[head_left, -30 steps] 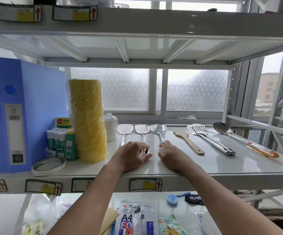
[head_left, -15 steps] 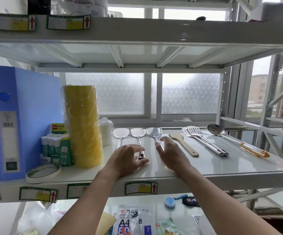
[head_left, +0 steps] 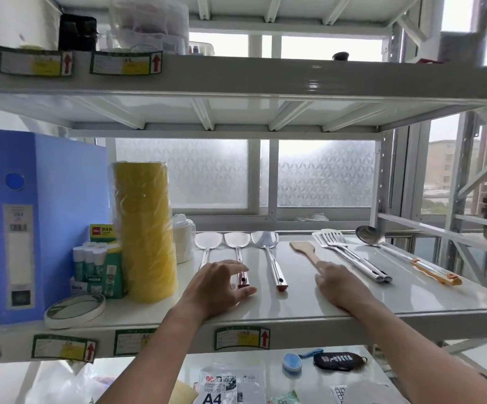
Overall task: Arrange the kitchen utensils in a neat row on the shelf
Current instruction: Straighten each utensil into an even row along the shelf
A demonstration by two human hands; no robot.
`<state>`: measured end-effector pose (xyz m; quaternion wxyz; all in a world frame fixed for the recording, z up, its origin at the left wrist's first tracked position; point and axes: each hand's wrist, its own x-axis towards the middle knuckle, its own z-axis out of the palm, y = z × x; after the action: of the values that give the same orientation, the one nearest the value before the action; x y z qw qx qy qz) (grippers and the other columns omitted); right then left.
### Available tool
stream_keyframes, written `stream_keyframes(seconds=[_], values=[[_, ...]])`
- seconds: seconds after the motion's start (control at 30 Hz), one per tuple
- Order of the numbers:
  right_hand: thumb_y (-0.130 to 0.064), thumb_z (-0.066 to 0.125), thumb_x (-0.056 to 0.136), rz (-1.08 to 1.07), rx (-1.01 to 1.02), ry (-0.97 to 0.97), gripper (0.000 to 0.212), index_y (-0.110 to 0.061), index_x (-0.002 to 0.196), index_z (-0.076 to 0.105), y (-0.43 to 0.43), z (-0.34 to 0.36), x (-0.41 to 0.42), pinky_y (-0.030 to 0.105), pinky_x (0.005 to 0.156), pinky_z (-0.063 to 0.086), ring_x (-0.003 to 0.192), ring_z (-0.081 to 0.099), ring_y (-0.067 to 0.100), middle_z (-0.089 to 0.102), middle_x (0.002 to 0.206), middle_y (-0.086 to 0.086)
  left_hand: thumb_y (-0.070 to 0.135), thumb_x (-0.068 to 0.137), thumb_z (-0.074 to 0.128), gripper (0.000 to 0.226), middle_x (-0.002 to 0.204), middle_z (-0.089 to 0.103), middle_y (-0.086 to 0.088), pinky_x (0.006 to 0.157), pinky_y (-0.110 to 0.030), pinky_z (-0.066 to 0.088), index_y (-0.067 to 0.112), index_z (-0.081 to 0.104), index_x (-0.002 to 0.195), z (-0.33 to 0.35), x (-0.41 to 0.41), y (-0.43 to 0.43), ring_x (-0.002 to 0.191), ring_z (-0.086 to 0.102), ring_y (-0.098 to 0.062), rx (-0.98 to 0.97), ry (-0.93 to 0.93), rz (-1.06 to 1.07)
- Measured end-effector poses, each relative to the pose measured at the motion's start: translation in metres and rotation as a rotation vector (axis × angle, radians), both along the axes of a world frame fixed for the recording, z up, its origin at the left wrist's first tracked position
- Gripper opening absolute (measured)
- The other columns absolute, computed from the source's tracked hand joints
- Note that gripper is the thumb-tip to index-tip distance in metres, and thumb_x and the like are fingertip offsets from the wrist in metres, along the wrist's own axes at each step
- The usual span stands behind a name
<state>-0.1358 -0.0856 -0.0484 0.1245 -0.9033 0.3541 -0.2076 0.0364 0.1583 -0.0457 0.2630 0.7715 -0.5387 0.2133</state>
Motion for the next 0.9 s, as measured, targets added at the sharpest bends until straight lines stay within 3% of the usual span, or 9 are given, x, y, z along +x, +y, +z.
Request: stream_keyframes(seconds=[0.27, 0.43, 0.63, 0.8, 0.9], values=[[-0.034, 0.035, 0.098, 0.027, 0.055, 0.02, 0.03, -0.017, 0.105, 0.059, -0.012, -0.008, 0.004, 0.042, 0.085, 0.048, 0.103, 0.063, 0.033, 0.067, 0.115, 0.015, 0.062, 0.081, 0.07, 0.06, 0.136, 0.066, 0.01, 0.104, -0.03, 0.048, 0.026, 0.068, 0.129, 0.0, -0.002, -0.001, 0.123, 0.061, -0.012, 0.006, 0.006, -0.007], [-0.031, 0.041, 0.099, 0.058, 0.044, 0.014, 0.034, -0.015, 0.117, 0.064, -0.011, -0.006, 0.002, 0.037, 0.084, 0.046, 0.104, 0.063, 0.034, 0.068, 0.117, 0.017, 0.062, 0.082, 0.069, 0.059, 0.135, 0.066, 0.009, 0.103, -0.029, 0.048, 0.026, 0.068, 0.129, 0.001, -0.003, -0.001, 0.123, 0.062, -0.011, 0.014, -0.001, -0.005], [-0.03, 0.047, 0.095, 0.1, -0.003, -0.055, 0.034, -0.009, 0.109, 0.069, -0.005, -0.006, -0.001, 0.028, 0.074, 0.036, 0.079, 0.051, 0.024, 0.072, 0.106, 0.019, 0.064, 0.086, 0.062, 0.057, 0.134, 0.066, 0.011, 0.103, -0.029, 0.048, 0.026, 0.069, 0.128, 0.001, -0.003, 0.0, 0.122, 0.061, -0.009, 0.009, 0.002, 0.006], [-0.033, 0.05, 0.092, 0.132, -0.045, -0.064, 0.036, -0.015, 0.115, 0.072, -0.001, -0.005, -0.004, 0.027, 0.074, 0.038, 0.093, 0.065, 0.031, 0.074, 0.109, 0.016, 0.061, 0.089, 0.058, 0.056, 0.134, 0.067, 0.009, 0.102, -0.03, 0.049, 0.024, 0.069, 0.128, 0.001, -0.004, -0.001, 0.121, 0.062, -0.009, 0.012, 0.001, 0.008], [-0.032, 0.05, 0.091, 0.156, -0.063, -0.057, 0.034, -0.014, 0.109, 0.073, 0.002, -0.003, -0.005, 0.029, 0.071, 0.039, 0.084, 0.06, 0.028, 0.075, 0.102, 0.015, 0.06, 0.09, 0.056, 0.054, 0.134, 0.067, 0.009, 0.102, -0.031, 0.049, 0.024, 0.068, 0.128, 0.0, -0.004, -0.002, 0.121, 0.062, -0.009, 0.009, 0.007, 0.016]])
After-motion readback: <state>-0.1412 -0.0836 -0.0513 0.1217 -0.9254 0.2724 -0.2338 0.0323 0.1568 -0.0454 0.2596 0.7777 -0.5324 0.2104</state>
